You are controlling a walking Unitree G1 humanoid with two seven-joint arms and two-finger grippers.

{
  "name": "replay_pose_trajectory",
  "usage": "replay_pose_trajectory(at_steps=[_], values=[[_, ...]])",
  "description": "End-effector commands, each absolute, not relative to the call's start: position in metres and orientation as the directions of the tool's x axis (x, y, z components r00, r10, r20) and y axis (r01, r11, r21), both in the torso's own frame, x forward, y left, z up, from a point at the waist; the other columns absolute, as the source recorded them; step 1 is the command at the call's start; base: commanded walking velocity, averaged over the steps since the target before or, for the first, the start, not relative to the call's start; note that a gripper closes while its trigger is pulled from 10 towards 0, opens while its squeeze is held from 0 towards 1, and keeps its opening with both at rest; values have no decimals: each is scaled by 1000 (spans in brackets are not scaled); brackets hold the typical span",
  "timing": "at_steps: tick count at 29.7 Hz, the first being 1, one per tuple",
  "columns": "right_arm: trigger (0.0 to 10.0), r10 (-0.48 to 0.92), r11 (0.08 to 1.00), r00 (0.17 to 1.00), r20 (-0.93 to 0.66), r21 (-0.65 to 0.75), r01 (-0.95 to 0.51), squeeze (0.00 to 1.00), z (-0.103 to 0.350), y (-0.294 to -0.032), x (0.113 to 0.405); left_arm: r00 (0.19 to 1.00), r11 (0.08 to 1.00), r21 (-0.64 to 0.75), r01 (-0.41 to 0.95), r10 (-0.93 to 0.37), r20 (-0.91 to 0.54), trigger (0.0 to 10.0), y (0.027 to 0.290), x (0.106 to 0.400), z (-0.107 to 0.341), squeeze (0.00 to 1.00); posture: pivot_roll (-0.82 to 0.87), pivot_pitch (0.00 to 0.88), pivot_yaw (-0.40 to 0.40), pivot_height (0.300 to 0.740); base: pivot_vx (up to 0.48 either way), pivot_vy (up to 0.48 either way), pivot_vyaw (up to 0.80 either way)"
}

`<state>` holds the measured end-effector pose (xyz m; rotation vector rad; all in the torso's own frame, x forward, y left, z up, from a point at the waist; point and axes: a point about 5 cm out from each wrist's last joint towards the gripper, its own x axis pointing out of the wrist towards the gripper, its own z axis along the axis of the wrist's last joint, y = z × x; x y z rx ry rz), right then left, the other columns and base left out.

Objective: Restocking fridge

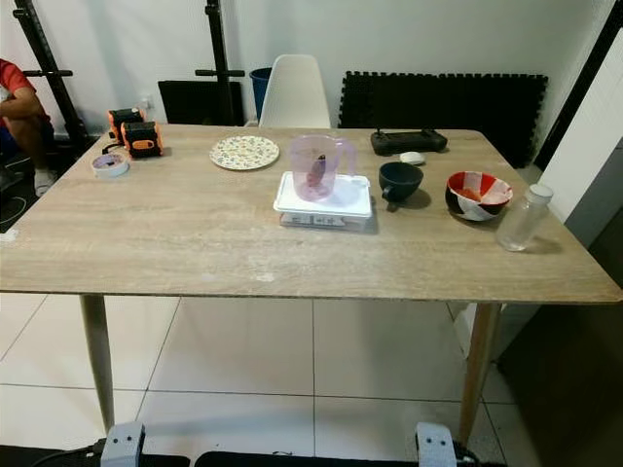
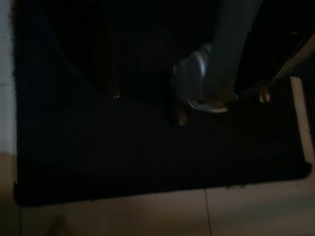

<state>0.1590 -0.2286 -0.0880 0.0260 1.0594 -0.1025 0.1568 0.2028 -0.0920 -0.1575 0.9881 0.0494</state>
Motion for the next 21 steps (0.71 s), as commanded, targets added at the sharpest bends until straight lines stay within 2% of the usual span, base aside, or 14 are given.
replay_pose_trajectory(at_steps=[1,3,10,21], values=[[10000,-78,996,475,-877,-52,68,0,-89,-229,156,522,989,-106,-105,-35,-852,10000,203,150,-95,0,-84,0,18,740,0,0,0],[10000,-86,995,459,-884,-96,3,0,-90,-231,153,505,990,-101,-94,-40,-862,10000,202,145,-97,0,-88,0,18,740,0,0,0],[10000,-73,993,458,-886,-106,-46,0,-90,-230,153,498,990,-112,-83,-56,-865,10000,198,144,-98,0,-92,0,9,740,0,-332,0],[10000,-59,984,452,-890,-127,-121,0,-90,-228,154,504,991,-124,-46,-85,-860,10000,191,151,-97,0,-102,0,6,740,0,-439,0]])
